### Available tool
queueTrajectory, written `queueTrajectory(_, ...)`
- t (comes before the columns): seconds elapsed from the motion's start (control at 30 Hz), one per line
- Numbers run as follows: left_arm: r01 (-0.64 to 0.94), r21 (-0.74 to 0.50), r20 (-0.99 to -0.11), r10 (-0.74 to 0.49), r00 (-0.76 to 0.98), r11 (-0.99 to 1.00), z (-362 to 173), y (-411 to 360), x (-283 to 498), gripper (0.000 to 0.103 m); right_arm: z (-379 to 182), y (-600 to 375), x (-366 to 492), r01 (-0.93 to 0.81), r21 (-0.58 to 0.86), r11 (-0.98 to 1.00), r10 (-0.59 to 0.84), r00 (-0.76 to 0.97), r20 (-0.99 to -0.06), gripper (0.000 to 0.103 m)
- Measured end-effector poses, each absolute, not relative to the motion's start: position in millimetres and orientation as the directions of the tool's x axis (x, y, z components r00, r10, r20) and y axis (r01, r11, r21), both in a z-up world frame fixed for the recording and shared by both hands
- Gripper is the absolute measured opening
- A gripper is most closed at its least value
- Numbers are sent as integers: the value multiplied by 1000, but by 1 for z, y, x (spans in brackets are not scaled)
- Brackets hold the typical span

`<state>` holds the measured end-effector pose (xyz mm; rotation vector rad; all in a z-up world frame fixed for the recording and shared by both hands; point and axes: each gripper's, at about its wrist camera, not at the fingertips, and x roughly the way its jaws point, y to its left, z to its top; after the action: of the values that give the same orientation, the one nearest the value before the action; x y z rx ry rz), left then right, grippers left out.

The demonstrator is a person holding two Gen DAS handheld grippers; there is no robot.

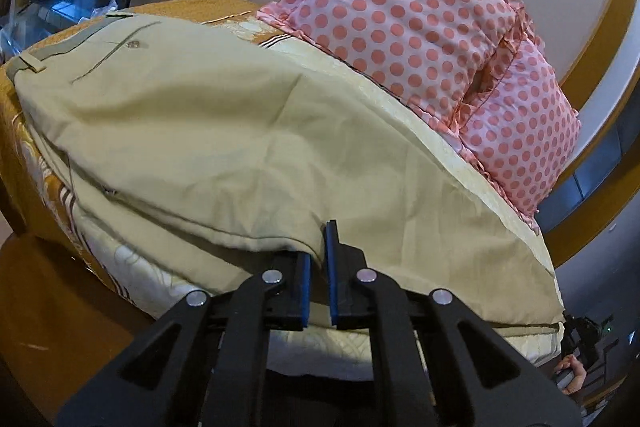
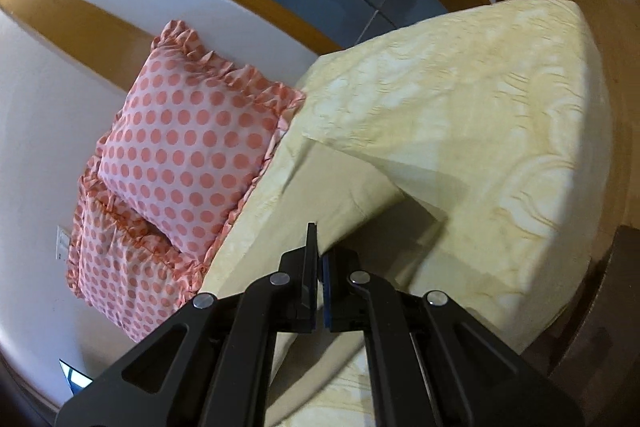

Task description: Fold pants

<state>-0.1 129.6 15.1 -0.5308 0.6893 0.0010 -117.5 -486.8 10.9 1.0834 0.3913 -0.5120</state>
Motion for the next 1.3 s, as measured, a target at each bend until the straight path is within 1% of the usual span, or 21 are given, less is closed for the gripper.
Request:
queueTrajectory(0.13,-164,-462,-609,-178,773,872,10,127,-3,7,4,-486,-124,603,717,350,-210,796,-567,2)
queueTrajectory(0.2,-164,-453,-624,-180,760,876,2,127,-4,7,3,-483,-124,632,680,371,-219,771,-597,2)
queueTrajectory(0.27,-156,-450,-625,-185,758,879,-1,126,-5,10,7,-480,-125,652,649,392,-227,752,-619,4)
queueTrajectory(0.33,-137,-438,-611,-182,770,889,3,126,-13,17,15,-480,-134,678,633,374,-262,732,-629,22)
queueTrajectory(0.37,-127,-426,-602,-176,779,896,6,125,-19,30,19,-481,-139,682,631,370,-288,730,-620,51)
queueTrajectory(0.4,-123,-415,-594,-166,787,901,9,123,-23,42,22,-481,-144,687,625,371,-324,726,-606,70)
queueTrajectory(0.43,-107,-406,-576,-164,801,907,15,122,-30,43,25,-483,-148,693,617,373,-353,721,-597,70)
queueTrajectory(0.53,-44,-397,-525,-187,830,917,30,117,-45,44,21,-492,-146,710,596,376,-362,704,-611,66)
queueTrajectory(0.63,4,-394,-455,-199,868,919,45,113,-55,53,14,-492,-139,697,603,389,-340,717,-609,56)
queueTrajectory(0.67,22,-387,-418,-197,887,922,49,114,-57,57,11,-490,-135,679,615,400,-311,732,-606,48)
queueTrajectory(0.7,22,-386,-408,-191,893,922,51,114,-57,60,10,-487,-133,667,623,408,-290,742,-604,45)
queueTrajectory(0.77,-1,-369,-403,-159,901,929,52,119,-52,62,9,-477,-130,654,611,446,-280,750,-599,42)
queueTrajectory(0.83,-45,-357,-420,-118,900,933,48,126,-42,63,3,-469,-128,611,655,445,-230,785,-575,32)
queueTrajectory(0.87,-71,-358,-432,-98,897,931,43,132,-37,64,3,-464,-126,599,658,457,-234,794,-560,22)
queueTrajectory(0.93,-114,-369,-452,-70,889,923,34,143,-29,66,5,-458,-121,644,583,496,-298,757,-582,17)
queueTrajectory(0.97,-130,-373,-462,-63,885,919,29,147,-25,67,6,-458,-120,641,566,518,-318,759,-568,3)
queueTrajectory(1.0,-141,-376,-471,-58,880,916,25,150,-22,67,7,-460,-118,601,588,541,-293,790,-538,3)
queueTrajectory(1.03,-149,-385,-486,-63,872,911,17,154,-18,67,10,-460,-115,595,585,551,-296,795,-530,4)
queueTrajectory(1.13,-149,-390,-492,-69,868,909,7,157,-15,67,40,-444,-93,523,544,656,-279,838,-469,4)
queueTrajectory(1.2,-141,-379,-484,-66,873,915,5,155,-16,70,65,-423,-68,429,531,731,-216,883,-417,4)
queueTrajectory(1.3,-135,-376,-474,-65,878,917,5,153,-16,72,101,-369,-20,218,516,829,-39,941,-335,4)
